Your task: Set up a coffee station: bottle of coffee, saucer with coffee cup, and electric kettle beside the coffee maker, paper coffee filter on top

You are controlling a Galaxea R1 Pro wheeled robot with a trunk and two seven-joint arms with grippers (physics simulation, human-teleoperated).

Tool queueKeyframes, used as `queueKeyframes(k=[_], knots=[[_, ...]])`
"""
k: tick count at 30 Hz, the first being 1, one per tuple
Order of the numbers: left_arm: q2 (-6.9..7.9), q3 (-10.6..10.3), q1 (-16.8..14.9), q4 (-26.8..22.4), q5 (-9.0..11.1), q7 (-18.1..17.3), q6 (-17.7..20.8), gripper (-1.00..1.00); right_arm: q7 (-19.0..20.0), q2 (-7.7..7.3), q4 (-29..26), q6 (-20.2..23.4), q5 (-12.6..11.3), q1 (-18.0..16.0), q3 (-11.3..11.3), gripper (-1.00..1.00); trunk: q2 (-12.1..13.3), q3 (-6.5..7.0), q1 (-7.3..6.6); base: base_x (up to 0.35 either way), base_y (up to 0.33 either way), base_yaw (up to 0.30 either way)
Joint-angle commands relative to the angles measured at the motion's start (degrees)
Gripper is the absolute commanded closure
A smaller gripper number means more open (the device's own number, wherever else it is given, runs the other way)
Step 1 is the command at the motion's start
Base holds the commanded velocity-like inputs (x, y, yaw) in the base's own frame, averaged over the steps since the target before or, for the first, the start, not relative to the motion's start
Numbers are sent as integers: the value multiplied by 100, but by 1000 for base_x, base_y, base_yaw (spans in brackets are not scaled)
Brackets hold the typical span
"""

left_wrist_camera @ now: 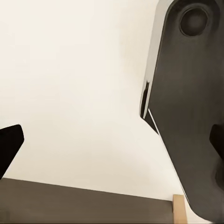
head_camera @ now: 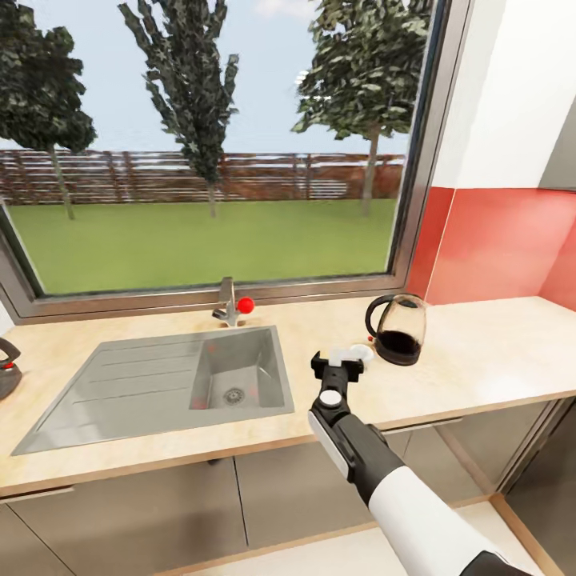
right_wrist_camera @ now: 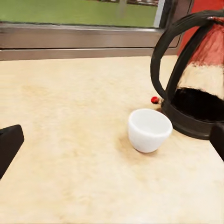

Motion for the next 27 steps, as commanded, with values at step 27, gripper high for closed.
queueKeyframes(k=[27], knots=[[9, 24, 87, 246, -69, 40, 87, -100, -199, 0, 32, 20, -29, -7, -7, -100, -13, -13, 4, 182, -12, 0]])
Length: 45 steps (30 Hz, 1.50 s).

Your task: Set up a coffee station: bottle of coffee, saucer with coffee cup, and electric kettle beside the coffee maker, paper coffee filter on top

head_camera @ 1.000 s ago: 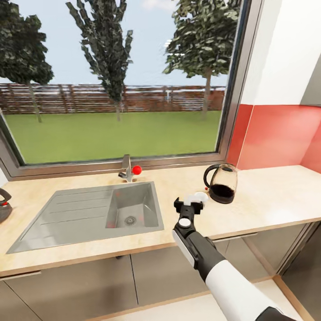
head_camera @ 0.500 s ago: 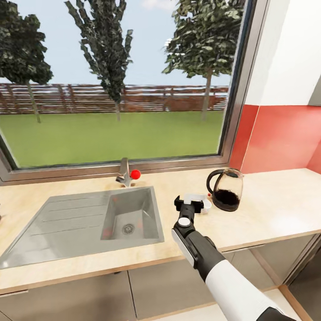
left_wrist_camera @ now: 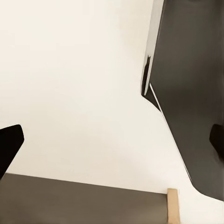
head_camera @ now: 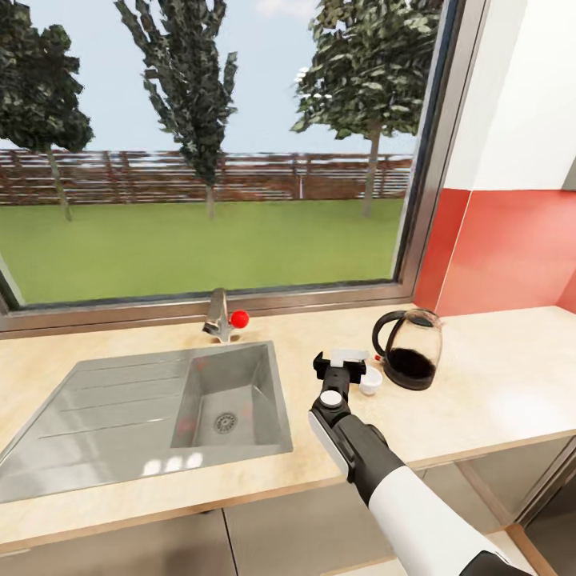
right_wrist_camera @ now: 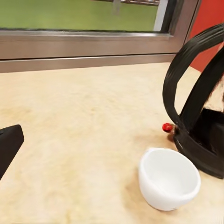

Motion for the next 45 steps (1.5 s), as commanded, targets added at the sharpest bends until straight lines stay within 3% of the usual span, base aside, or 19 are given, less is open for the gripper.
queueKeyframes(k=[1, 11, 18, 30, 45], knots=[[2, 42, -8, 11, -61, 23, 6, -100, -35, 0, -4, 46, -10, -7, 8, -100, -12, -13, 6, 222, -159, 0], [-1, 42, -7, 12, -61, 31, -2, -100, -42, 0, -3, 53, -10, -7, -19, -100, -12, -13, 6, 111, -74, 0], [-7, 41, -2, 12, -61, 35, 3, -100, -42, 0, -4, 53, -10, -7, -213, -100, -12, -13, 6, 1, -1, 0], [-7, 41, 1, 12, -53, 32, 6, -100, -64, 0, -3, 55, -10, -7, -235, -100, -12, -13, 6, 111, 0, 0], [-8, 47, 1, 12, -53, 32, 6, -100, -246, 0, 257, 46, -18, -7, -546, -100, -12, -13, 6, 32, 0, 0]])
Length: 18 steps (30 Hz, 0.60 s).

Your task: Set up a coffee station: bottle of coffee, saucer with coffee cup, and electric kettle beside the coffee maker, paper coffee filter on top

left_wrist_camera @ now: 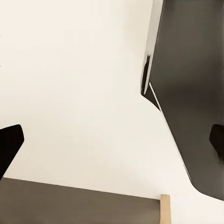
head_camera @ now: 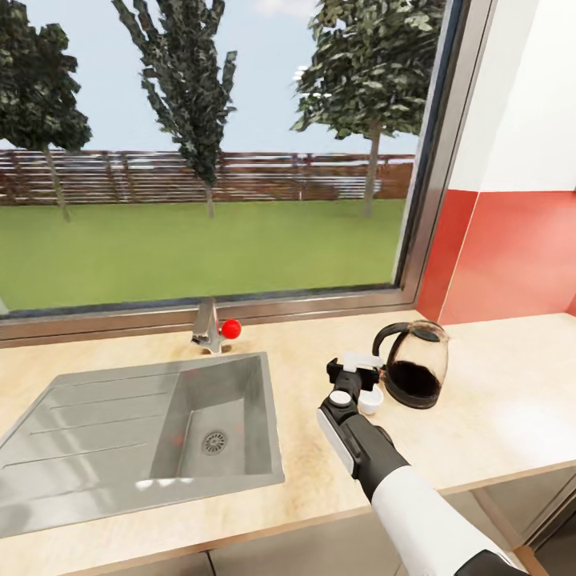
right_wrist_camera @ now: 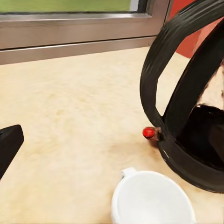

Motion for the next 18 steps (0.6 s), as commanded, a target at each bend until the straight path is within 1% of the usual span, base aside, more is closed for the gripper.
queueKeyframes(k=[1, 4, 12, 15, 18], knots=[[2, 41, -8, 12, -61, 21, 6, -100, -36, 0, 2, 49, -10, -7, 8, -100, -13, -13, 5, 184, 0, 0], [2, 39, -8, 12, -61, 21, 6, -100, -36, 0, 11, 49, -10, -7, 4, -100, -13, -13, 5, 140, 0, 0], [-6, 37, -8, 12, -61, 21, 6, -100, -36, 0, 15, 36, -6, -7, 2, -100, -13, -13, 5, 17, 0, 0], [-6, 38, -8, 12, -61, 21, 6, -100, -36, 0, 15, 25, -3, -7, -1, -100, -13, -13, 5, 141, 0, 0], [-6, 41, -8, 12, -61, 21, 6, -100, -36, 0, 61, 23, -5, -7, -3, -100, -13, -13, 5, 35, 0, 0]])
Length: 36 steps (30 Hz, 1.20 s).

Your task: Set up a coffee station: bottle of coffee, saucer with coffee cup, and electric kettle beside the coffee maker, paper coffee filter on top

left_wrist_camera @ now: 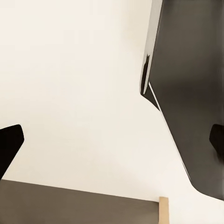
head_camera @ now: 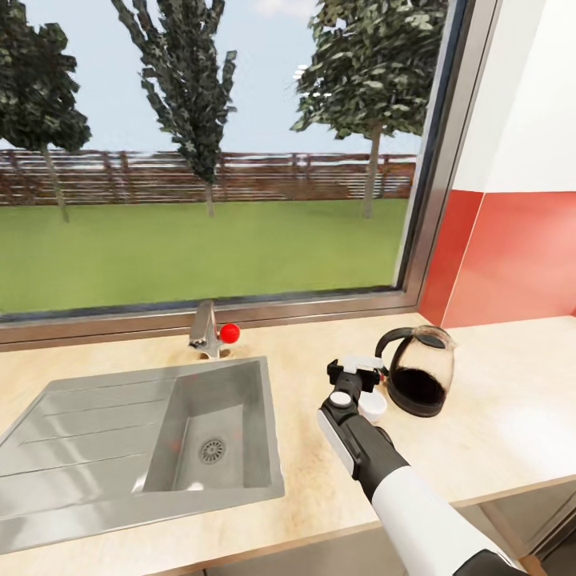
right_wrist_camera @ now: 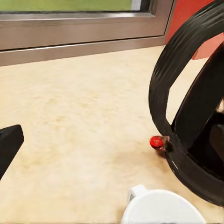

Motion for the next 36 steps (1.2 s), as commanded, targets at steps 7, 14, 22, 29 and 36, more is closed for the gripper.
queueKeyframes(k=[7, 14, 22, 29, 36], knots=[[1, 36, -9, 12, -61, 23, 6, -100, -36, 0, 131, 47, -10, -7, 8, -100, -13, -13, 4, 54, -66, 0], [-5, 42, -9, 12, -60, 24, 6, -100, -36, 0, 134, 41, -6, -7, 8, -100, -13, -13, 4, 31, -34, 0], [-16, 42, -9, 12, -52, 22, 6, -100, -36, 0, 379, 41, -13, -7, 8, -100, -13, -13, 4, 76, -79, 0], [-24, 42, -9, 12, -52, 22, 6, -100, -27, 0, 408, 33, -14, -7, 12, -100, -13, -13, 4, 16, -17, 0], [-25, 36, -9, 12, -52, 22, 6, -100, -10, 0, 420, 26, -7, -7, 37, -100, -13, -13, 4, 0, -13, 0]])
